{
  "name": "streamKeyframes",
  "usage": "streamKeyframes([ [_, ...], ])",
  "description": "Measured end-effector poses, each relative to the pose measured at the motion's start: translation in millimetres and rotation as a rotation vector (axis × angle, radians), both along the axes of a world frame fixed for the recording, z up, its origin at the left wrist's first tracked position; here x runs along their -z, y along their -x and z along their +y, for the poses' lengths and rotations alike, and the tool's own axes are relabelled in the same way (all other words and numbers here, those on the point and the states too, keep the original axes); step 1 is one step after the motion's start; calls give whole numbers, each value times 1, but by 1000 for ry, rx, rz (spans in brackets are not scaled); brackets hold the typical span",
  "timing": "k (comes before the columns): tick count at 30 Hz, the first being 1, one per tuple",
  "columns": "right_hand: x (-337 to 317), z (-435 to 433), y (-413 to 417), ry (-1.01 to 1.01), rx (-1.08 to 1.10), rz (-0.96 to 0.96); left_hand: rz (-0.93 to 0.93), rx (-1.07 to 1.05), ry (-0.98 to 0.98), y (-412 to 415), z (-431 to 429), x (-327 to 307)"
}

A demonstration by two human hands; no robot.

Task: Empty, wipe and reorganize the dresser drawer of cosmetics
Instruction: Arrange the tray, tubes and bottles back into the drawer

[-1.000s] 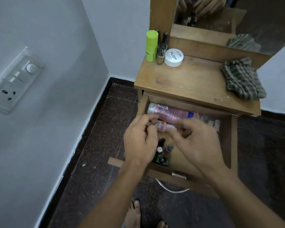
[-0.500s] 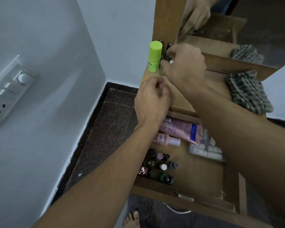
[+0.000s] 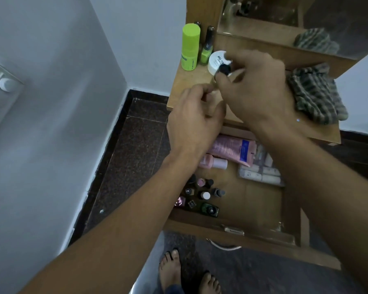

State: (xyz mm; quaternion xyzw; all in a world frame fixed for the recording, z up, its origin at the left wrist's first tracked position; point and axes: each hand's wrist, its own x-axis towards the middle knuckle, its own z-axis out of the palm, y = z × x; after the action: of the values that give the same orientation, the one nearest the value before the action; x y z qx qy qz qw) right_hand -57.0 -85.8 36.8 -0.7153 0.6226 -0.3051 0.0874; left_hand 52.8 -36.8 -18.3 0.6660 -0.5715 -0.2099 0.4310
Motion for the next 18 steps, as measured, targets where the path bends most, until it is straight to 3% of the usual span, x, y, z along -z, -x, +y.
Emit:
streamKeyframes([
  [5,25,90,45,-13,-5,-87,2,70,-43,1,46,3],
  [10,66,165,71,-232,19,-96,103,49,-126,6,89,22],
  [18,96,180,68,-543,-25,-86,126,28,-125,14,112,29],
])
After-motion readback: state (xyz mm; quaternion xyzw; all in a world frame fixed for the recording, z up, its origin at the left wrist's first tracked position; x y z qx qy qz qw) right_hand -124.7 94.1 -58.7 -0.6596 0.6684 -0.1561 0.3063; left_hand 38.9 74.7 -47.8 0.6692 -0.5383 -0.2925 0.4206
